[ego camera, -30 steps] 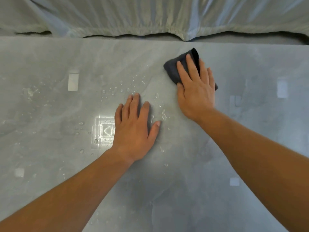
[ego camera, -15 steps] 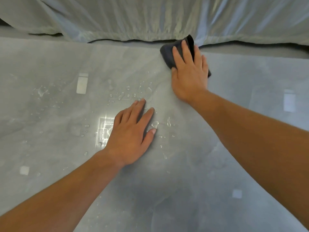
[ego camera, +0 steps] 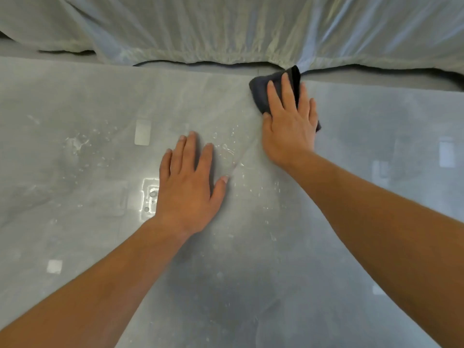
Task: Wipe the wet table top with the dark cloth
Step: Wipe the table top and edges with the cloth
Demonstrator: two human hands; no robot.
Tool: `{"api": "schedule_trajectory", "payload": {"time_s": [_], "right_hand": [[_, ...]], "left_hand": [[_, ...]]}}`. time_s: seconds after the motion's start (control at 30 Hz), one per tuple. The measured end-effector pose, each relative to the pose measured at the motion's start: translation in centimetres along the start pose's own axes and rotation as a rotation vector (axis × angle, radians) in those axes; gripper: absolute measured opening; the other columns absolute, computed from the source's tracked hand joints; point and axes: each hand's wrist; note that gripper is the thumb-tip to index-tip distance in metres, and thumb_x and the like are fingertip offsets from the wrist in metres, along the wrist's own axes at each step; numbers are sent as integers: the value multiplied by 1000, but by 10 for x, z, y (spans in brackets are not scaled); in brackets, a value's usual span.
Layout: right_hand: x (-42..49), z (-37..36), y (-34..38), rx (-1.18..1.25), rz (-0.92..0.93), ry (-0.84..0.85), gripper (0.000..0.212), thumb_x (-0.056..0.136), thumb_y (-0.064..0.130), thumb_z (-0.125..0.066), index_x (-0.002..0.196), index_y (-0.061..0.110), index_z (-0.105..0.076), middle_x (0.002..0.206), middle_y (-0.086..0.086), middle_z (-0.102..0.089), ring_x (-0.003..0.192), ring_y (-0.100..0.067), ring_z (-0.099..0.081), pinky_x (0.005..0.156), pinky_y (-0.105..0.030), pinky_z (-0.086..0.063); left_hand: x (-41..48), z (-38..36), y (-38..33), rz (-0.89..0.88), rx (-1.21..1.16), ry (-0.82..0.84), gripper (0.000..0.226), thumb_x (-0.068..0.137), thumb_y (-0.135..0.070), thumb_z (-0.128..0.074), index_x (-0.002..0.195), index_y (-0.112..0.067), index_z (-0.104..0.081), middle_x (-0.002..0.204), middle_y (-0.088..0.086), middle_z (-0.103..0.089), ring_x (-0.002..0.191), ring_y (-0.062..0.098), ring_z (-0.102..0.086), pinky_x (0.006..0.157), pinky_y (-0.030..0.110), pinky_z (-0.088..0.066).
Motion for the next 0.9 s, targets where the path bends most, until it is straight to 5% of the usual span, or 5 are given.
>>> {"api": "schedule_trajectory", "payload": {"time_s": [0.23, 0.47, 0.7, 0.9], "right_hand": [[-40, 0, -5, -59, 336, 118, 58, 101, 36, -34, 158, 28, -25, 168, 3, -11, 154, -29, -5, 124, -49, -5], [21, -5, 37, 51, -57, -33, 57, 104, 31, -31, 159, 29, -17, 169, 3, -5, 154, -29, 1, 125, -47, -1], [-41, -5, 10, -56, 397, 142, 58, 100, 34, -33, 158, 29, -25, 168, 5, -12, 155, -26, -5, 124, -47, -3], [-18, -4, 15, 52, 62, 23, 58, 102, 34, -33, 158, 31, -20, 169, 5, -7, 155, -25, -1, 123, -44, 2]], "left_hand": [[2, 2, 26, -19, -20, 56, 71, 99, -61, -13, 160, -27, -12, 169, 8, 3, 155, 25, 5, 122, 40, -2], [1, -5, 27, -38, 1, 23, 71, 99, -58, -13, 161, -23, -12, 169, 12, 1, 155, 28, 2, 122, 42, -5], [-1, -8, 35, -62, -13, 0, 71, 99, -56, -19, 160, -19, -16, 169, 11, -3, 155, 27, -2, 122, 42, -8], [-2, -10, 33, -51, -2, 11, 73, 98, -58, -14, 160, -20, -12, 169, 11, 0, 155, 27, 1, 123, 43, -6]]}}
Point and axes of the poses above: each hand's wrist, its own x-axis towards the middle knuckle, its own z-axis out of the back of the hand, y = z × x
